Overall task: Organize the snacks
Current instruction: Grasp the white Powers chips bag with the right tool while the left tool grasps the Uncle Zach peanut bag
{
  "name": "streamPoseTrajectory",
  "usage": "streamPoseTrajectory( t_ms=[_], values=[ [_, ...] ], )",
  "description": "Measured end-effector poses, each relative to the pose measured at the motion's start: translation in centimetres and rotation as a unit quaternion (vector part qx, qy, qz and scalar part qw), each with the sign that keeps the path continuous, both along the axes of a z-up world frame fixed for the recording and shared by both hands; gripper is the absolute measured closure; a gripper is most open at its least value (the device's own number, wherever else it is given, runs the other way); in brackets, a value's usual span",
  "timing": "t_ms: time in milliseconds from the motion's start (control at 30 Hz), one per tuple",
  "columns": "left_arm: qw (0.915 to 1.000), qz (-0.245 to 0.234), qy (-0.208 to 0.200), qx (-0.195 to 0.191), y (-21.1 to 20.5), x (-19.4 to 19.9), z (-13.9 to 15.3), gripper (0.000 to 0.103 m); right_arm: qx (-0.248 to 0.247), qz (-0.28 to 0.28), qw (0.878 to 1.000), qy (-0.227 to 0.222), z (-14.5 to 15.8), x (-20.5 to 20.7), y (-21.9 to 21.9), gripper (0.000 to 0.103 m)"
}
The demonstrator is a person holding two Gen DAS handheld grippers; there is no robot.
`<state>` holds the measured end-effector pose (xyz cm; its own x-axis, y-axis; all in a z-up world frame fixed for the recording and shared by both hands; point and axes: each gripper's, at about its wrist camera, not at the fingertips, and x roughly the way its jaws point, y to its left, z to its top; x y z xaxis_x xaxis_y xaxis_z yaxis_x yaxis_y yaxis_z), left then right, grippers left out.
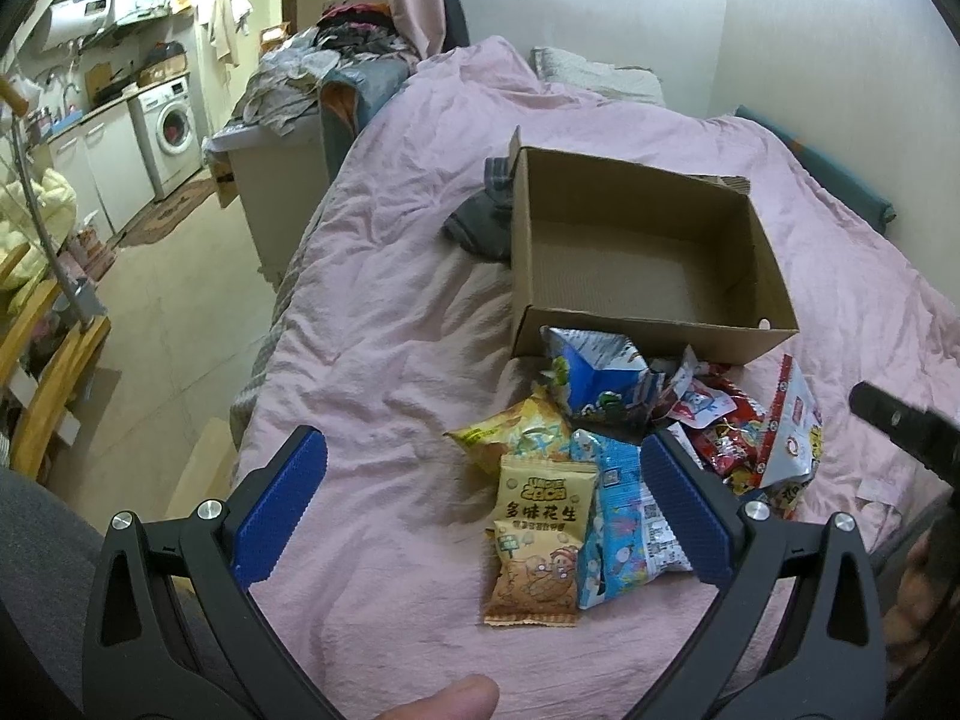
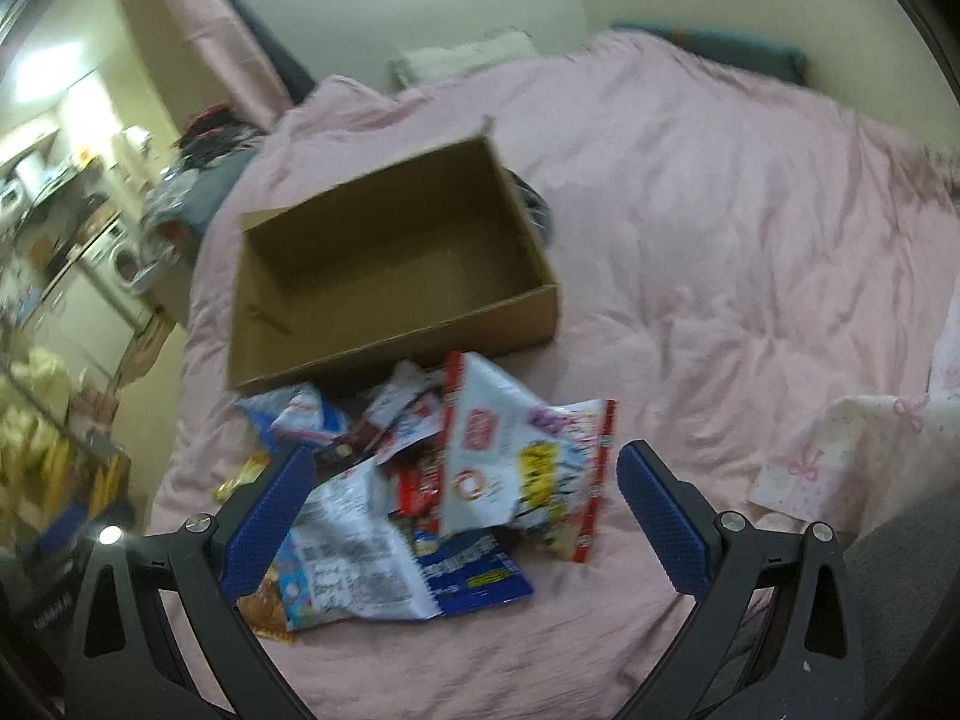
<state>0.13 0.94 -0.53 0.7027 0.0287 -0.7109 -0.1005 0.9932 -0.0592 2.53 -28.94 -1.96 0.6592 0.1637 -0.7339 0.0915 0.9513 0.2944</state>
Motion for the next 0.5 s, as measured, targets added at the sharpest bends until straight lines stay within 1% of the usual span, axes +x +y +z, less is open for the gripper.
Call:
streamPoseTrajectory(
  t_ms=[67, 133, 200, 267, 333, 500],
  values=[
    [1.0, 0.007, 0.004, -0.003, 0.5, 0.1, -0.1, 0.0, 0.022, -0.01, 0.999, 0.032, -0.8, 1.2, -1.4, 0.0],
    [0.9999, 0.014, 0.008, -0.005, 0.8, 0.1, 0.0, 0.0, 0.051, -0.01, 0.995, 0.087, -2.4, 3.0, -2.6, 0.0],
    [0.9996, 0.018, 0.014, -0.013, 1.1, 0.3, -0.1, 0.0, 0.082, -0.002, 0.985, 0.151, -4.5, 5.1, -3.3, 0.0],
    [0.9995, 0.021, 0.019, -0.018, 1.4, 0.5, -0.2, 0.0, 0.101, 0.001, 0.977, 0.189, -6.3, 6.3, -3.6, 0.0],
    [0.9994, 0.023, 0.021, -0.019, 1.5, 0.6, -0.2, 0.0, 0.104, -0.001, 0.972, 0.212, -7.7, 6.9, -3.6, 0.0],
    [0.9988, 0.032, 0.034, -0.016, 1.9, 0.9, -0.6, 0.0, 0.125, 0.005, 0.964, 0.233, -9.9, 7.8, -3.3, 0.0]
  ],
)
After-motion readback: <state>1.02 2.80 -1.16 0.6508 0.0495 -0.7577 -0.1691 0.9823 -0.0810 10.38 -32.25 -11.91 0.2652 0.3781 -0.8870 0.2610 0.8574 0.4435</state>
